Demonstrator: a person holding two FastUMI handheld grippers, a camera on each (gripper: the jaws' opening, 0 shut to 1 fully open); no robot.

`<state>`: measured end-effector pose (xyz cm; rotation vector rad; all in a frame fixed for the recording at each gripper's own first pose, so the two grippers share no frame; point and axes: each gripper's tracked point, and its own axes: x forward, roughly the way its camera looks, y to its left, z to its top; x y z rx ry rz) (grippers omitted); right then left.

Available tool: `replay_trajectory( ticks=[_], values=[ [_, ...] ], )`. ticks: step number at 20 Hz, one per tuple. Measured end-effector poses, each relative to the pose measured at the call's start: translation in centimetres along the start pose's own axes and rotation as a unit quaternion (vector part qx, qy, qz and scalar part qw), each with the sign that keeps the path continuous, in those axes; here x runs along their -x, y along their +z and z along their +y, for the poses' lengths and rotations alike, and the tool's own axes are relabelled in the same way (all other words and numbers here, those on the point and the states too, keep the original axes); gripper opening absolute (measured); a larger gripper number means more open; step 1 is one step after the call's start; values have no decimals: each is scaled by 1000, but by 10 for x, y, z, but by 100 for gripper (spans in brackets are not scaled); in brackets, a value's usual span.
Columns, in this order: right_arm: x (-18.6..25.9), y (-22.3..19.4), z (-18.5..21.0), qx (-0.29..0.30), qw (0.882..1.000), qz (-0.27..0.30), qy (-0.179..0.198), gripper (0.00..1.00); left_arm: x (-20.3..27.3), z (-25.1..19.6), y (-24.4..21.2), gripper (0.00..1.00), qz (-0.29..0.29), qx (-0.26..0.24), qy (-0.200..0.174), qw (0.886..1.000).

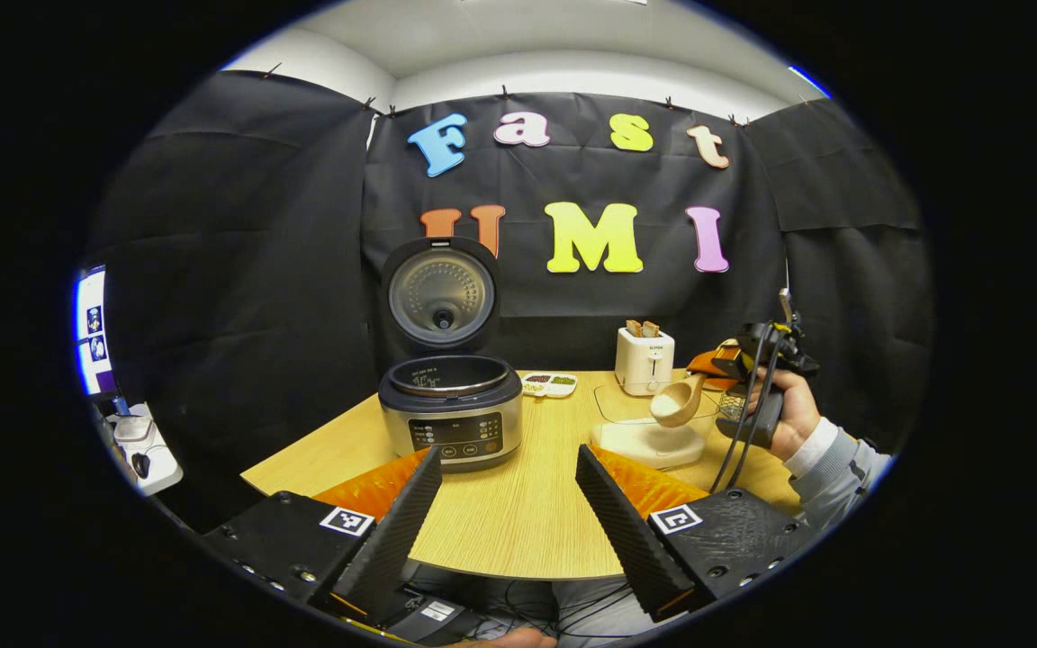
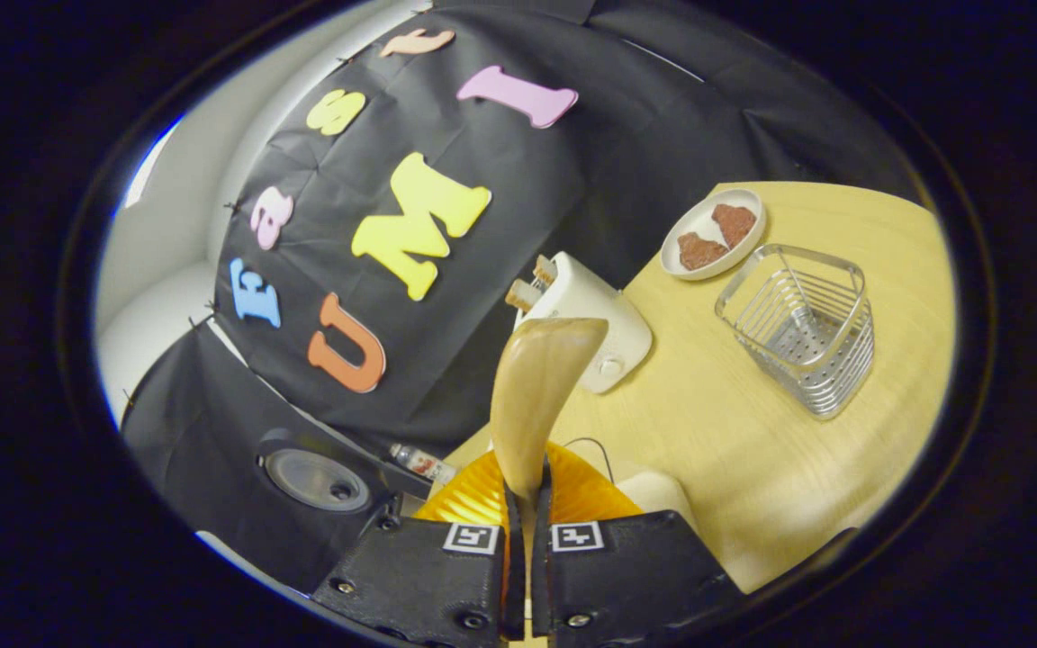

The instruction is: Close the left gripper, press the button to open the rice cooker; take a wooden spoon from the chopstick holder with the right hand, scoop a spoonful of rice and pour it into the rice cooker, then put the wooden spoon back into the chopstick holder.

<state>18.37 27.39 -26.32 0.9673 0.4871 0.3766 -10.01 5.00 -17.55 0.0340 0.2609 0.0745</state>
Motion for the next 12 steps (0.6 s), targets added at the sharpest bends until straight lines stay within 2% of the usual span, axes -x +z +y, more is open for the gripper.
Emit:
replay_trajectory(
  ticks=[6, 9, 12],
  values=[
    [18, 17, 15, -114, 993, -9, 38, 8, 0, -5, -4, 96, 8, -9, -2, 1000],
    [28, 19, 42, -129, 987, -13, 91, 7, 2, -3, -5, 96, 12, -9, -4, 1000],
    [33, 16, 64, -144, 983, -10, 116, 8, 3, 5, -7, 96, 17, -10, 0, 1000]
  ],
)
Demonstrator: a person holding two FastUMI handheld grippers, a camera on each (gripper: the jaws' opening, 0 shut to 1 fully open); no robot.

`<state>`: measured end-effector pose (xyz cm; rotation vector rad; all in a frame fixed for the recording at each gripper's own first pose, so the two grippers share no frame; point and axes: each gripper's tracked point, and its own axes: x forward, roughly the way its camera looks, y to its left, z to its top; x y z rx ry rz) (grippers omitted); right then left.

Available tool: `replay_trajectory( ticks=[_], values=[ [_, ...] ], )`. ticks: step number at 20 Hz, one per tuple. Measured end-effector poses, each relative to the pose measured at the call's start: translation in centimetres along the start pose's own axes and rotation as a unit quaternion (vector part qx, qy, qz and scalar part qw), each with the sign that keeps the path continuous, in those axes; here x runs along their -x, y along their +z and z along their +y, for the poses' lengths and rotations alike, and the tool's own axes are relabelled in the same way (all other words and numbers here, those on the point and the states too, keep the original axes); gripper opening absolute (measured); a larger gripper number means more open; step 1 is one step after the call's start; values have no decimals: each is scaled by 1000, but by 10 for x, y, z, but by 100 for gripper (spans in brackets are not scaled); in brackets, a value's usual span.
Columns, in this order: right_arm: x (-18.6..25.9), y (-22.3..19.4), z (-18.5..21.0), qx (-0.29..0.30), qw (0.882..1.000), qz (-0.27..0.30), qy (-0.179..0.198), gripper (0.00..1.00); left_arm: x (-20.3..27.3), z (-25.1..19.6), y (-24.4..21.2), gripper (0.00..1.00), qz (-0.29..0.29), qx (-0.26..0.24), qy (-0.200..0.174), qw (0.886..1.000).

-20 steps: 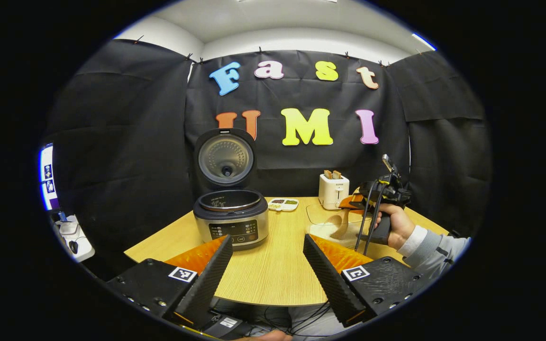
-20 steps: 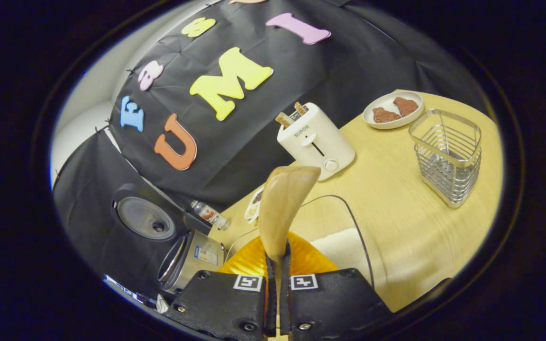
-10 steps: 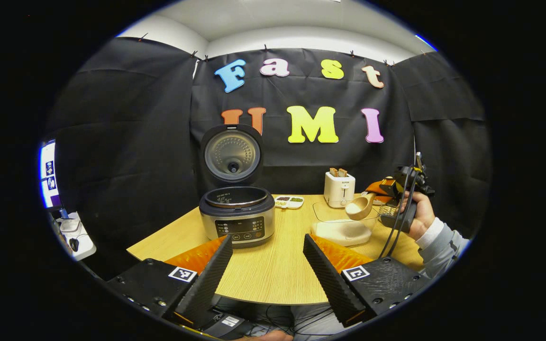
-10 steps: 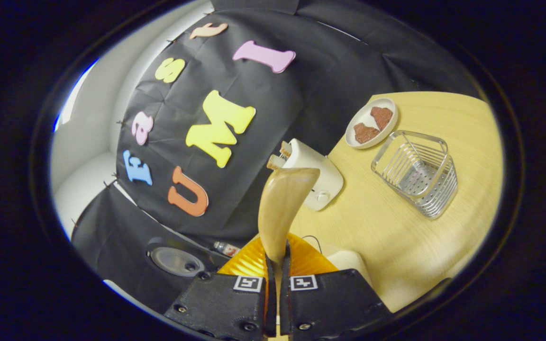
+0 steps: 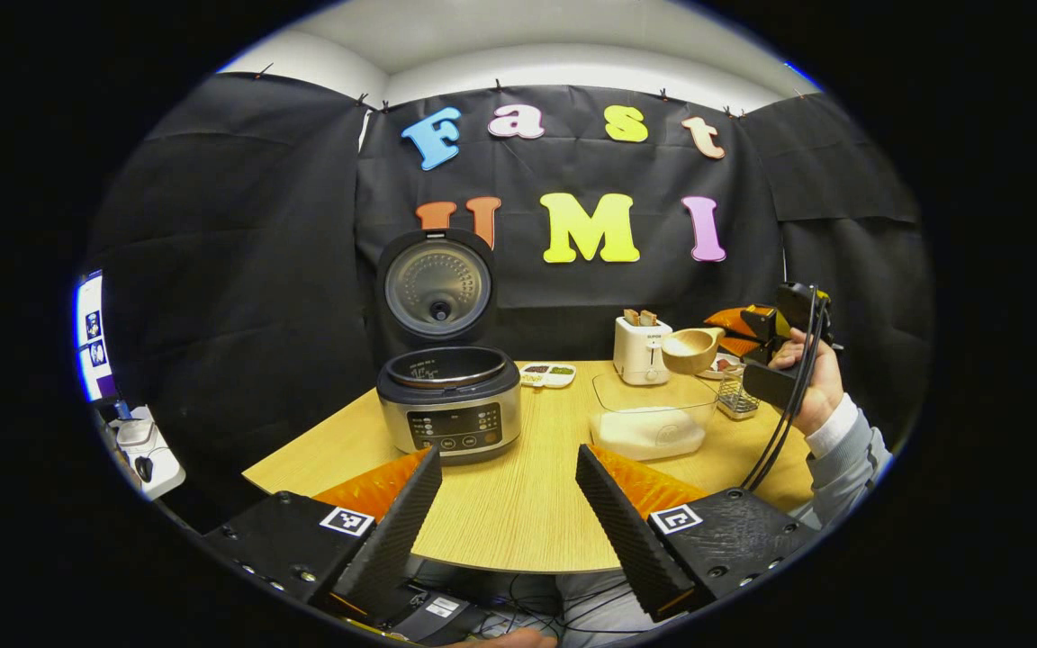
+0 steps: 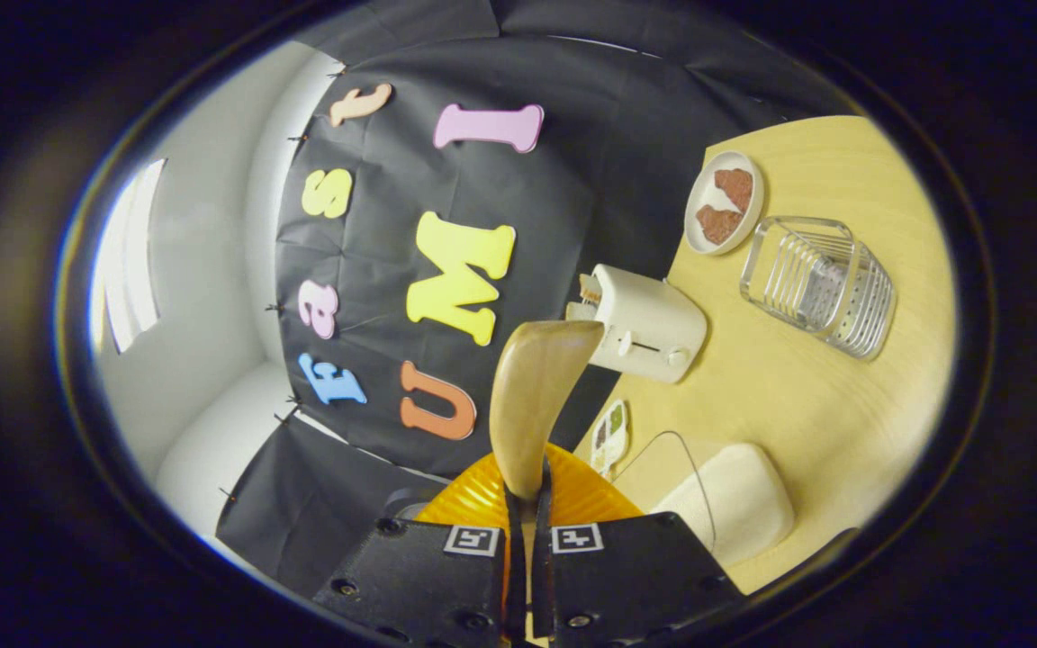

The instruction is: Close the left gripper, press the button to open the rice cooker; take a wooden spoon from the chopstick holder with the right hand, scoop a spoonful of rice and pour it into the rice cooker, then put the wooden spoon back into the chopstick holder.

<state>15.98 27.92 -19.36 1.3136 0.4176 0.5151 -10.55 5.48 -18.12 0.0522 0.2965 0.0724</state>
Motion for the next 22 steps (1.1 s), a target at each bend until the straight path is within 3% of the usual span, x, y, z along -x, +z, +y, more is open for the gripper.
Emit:
replay_trajectory(
  ticks=[3, 12, 16, 19, 22],
  values=[
    [-4, -16, 22, -10, 1000, 10, 15, 8, 6, 15, 3, 96, -1, 0, 11, 1000],
    [-70, -79, 58, 33, 998, 50, -21, 8, 27, 60, 4, 96, -8, 12, 32, 999],
    [-118, -101, 77, 129, 988, 66, -45, 8, 34, 73, 11, 96, -38, 12, 27, 999],
    [-145, -135, 96, 180, 979, 90, -41, 8, 39, 80, 18, 96, -64, 17, 22, 998],
    [-171, -159, 106, 254, 962, 86, -51, 8, 46, 82, 25, 96, -88, 15, 16, 996]
  ],
)
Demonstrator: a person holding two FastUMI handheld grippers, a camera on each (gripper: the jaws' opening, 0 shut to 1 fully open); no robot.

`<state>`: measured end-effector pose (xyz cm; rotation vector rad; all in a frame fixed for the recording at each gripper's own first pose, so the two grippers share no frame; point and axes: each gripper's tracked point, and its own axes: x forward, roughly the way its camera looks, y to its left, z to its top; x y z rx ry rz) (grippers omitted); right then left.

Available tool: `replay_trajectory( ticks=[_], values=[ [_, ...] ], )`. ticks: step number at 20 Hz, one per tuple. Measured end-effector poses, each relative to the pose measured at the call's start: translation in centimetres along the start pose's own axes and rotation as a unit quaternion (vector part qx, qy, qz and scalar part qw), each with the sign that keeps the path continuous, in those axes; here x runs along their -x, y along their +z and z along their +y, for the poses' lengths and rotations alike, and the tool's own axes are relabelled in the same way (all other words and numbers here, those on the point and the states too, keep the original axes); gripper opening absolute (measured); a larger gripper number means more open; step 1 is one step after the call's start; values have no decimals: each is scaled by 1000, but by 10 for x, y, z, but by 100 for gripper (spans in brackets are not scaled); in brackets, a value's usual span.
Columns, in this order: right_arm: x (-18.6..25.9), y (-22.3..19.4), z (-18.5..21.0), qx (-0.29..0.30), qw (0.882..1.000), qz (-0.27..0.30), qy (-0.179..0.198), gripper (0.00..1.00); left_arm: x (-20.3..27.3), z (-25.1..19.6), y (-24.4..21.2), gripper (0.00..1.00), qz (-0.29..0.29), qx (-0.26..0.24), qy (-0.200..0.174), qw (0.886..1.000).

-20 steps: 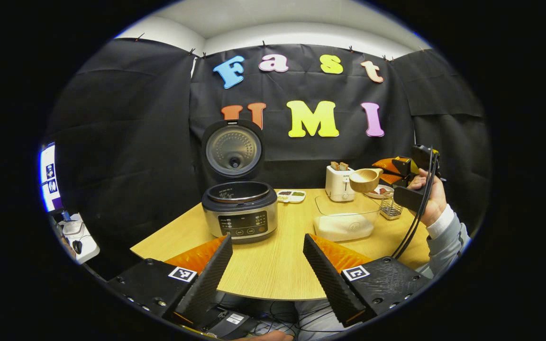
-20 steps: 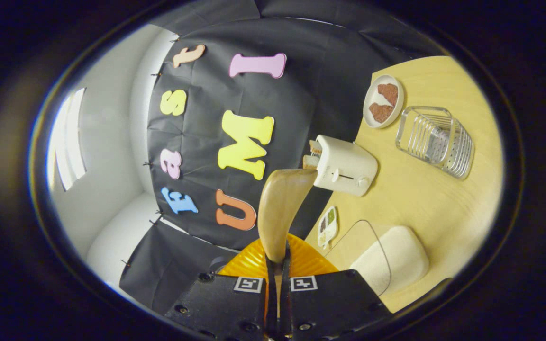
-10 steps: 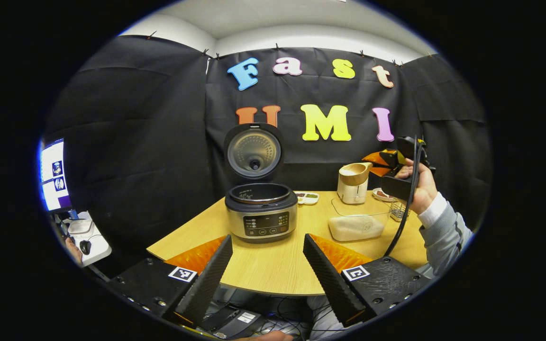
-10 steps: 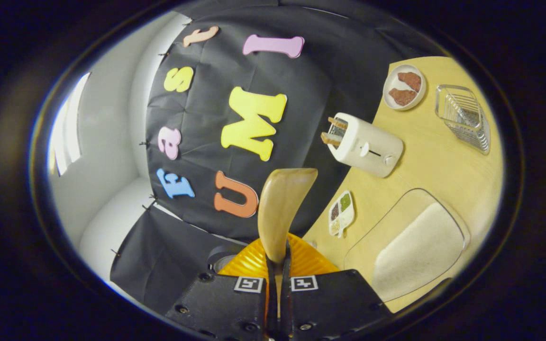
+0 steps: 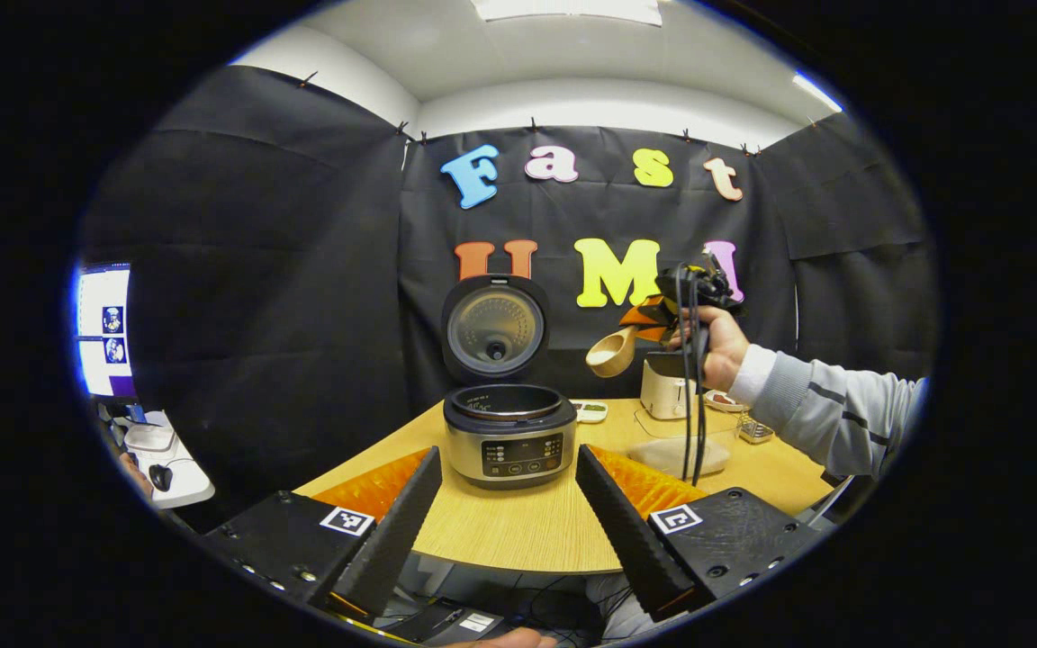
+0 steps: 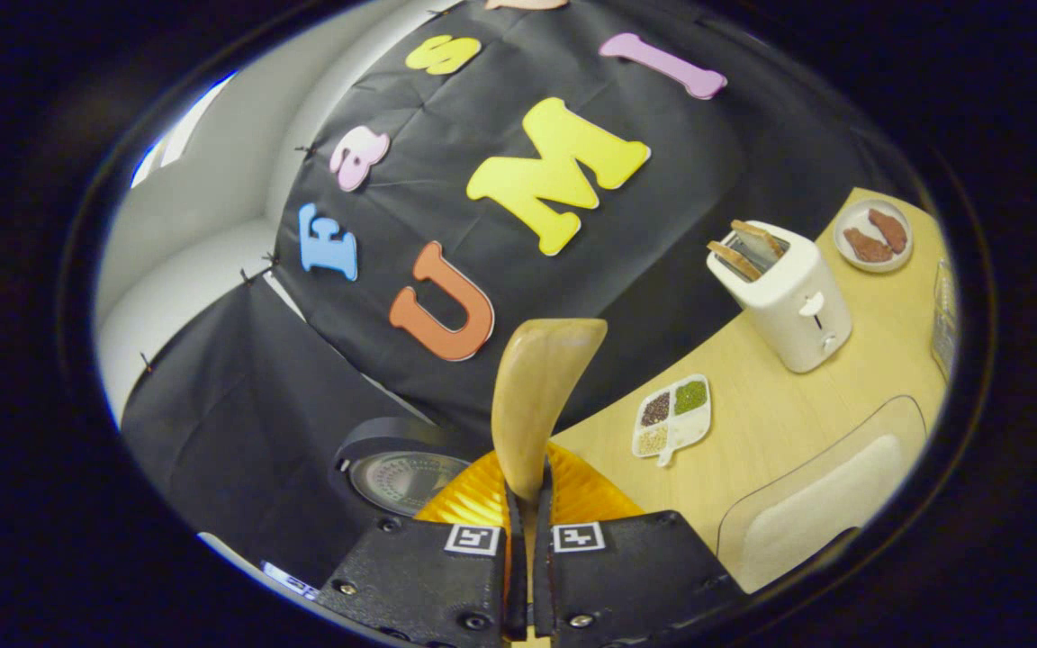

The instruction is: Close the left gripper, press the button to open the rice cooker; take a wooden spoon from the chopstick holder with the right hand, scoop a spoonful of rice and pour it into the rice cooker, then put the wooden spoon back into the chopstick holder.

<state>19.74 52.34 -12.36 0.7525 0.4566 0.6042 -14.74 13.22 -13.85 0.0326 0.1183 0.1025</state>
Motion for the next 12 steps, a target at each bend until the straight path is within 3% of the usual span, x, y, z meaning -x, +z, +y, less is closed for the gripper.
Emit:
replay_trajectory(
  ticks=[3, 7, 12],
  values=[
    [-16, -9, 34, 76, 997, -14, 10, 8, 4, -7, -5, 96, -3, 4, -26, 1000],
    [-35, -34, 62, 145, 989, -20, 14, 8, 3, 0, -7, 96, -3, 11, -26, 1000],
    [-47, -50, 67, 178, 984, -18, 5, 9, 4, 8, -12, 96, -4, 20, -25, 999]
  ],
)
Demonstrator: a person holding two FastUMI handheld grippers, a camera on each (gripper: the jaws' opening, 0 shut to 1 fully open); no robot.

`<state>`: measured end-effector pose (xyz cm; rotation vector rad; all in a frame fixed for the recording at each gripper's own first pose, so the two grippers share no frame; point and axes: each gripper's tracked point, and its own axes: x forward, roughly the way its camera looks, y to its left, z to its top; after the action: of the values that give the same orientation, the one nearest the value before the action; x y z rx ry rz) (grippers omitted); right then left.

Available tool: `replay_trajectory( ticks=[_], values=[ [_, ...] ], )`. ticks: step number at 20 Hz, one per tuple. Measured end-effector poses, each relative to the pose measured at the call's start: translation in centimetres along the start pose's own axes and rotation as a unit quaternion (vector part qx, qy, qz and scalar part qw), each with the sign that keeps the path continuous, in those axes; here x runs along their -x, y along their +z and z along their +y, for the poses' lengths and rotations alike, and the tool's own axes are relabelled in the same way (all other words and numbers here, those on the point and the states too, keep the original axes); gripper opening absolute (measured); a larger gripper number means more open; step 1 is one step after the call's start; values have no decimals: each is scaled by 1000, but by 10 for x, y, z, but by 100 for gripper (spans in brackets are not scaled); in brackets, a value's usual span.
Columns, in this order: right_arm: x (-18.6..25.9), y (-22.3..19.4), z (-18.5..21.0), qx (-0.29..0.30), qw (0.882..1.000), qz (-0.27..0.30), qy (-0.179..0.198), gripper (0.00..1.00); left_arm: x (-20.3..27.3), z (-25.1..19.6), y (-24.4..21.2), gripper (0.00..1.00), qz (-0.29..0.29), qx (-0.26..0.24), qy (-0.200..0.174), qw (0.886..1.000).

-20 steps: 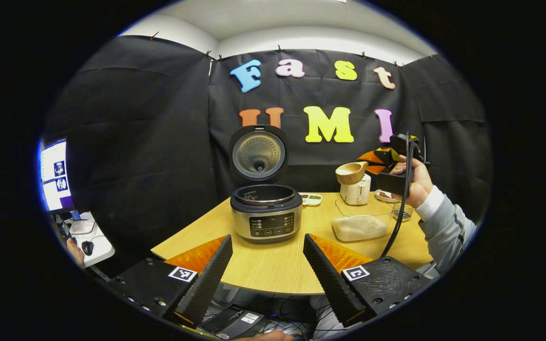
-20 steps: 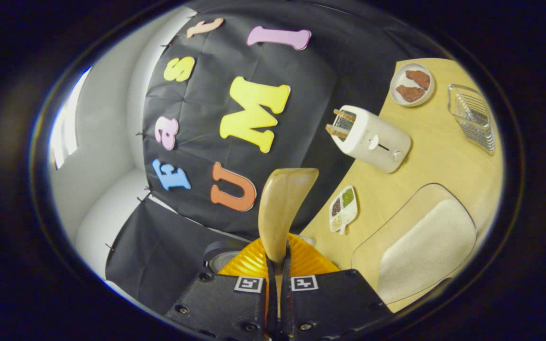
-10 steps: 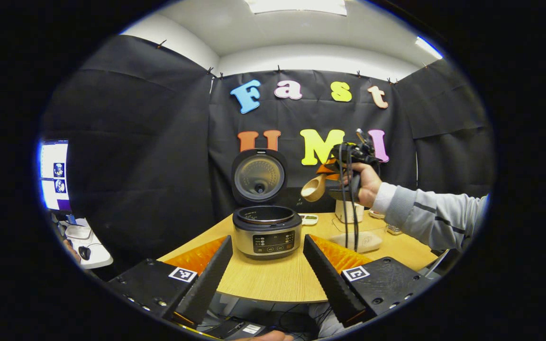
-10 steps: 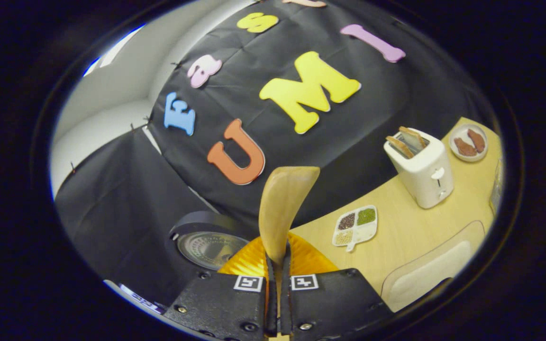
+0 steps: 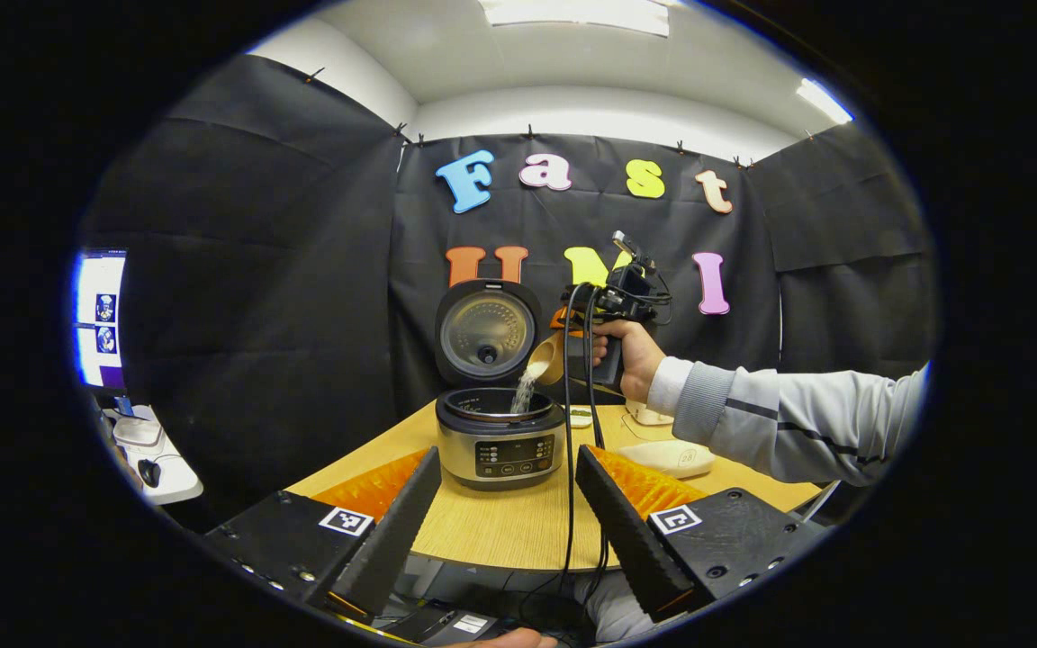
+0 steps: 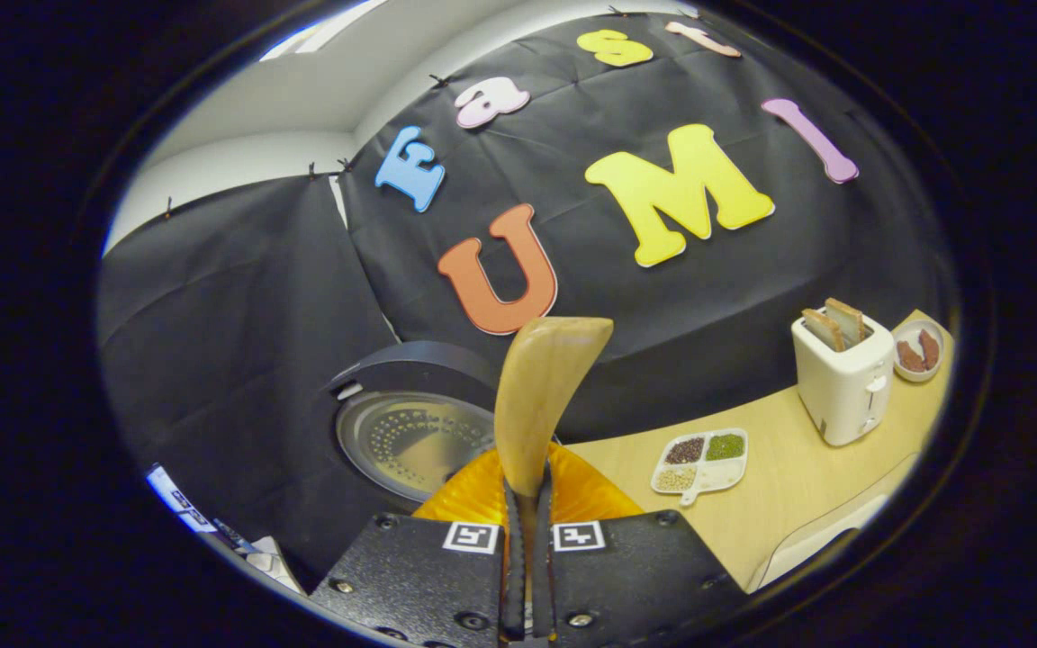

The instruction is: Close the left gripper, press the button to open the rice cooker; take a wooden spoon from the chopstick holder with the right hand, scoop a spoonful of rice and pour it into the rice cooker, then put the wooden spoon back into the chopstick holder.

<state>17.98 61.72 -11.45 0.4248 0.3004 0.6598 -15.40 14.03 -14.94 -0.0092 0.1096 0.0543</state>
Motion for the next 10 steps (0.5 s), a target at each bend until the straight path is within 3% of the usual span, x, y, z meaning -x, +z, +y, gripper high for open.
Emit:
replay_trajectory(
  ticks=[6, 9, 10],
  values=[
    [-3, -9, 0, 54, 998, -7, -10, 9, -1, 8, -9, 97, 3, 12, 2, 1000],
    [-2, -21, 13, 94, 996, 1, 9, 9, -6, 6, -15, 97, 8, 18, -1, 1000],
    [-1, -22, 18, 116, 993, -2, 13, 5, -6, 5, -15, 96, 10, 19, -1, 1000]
  ],
)
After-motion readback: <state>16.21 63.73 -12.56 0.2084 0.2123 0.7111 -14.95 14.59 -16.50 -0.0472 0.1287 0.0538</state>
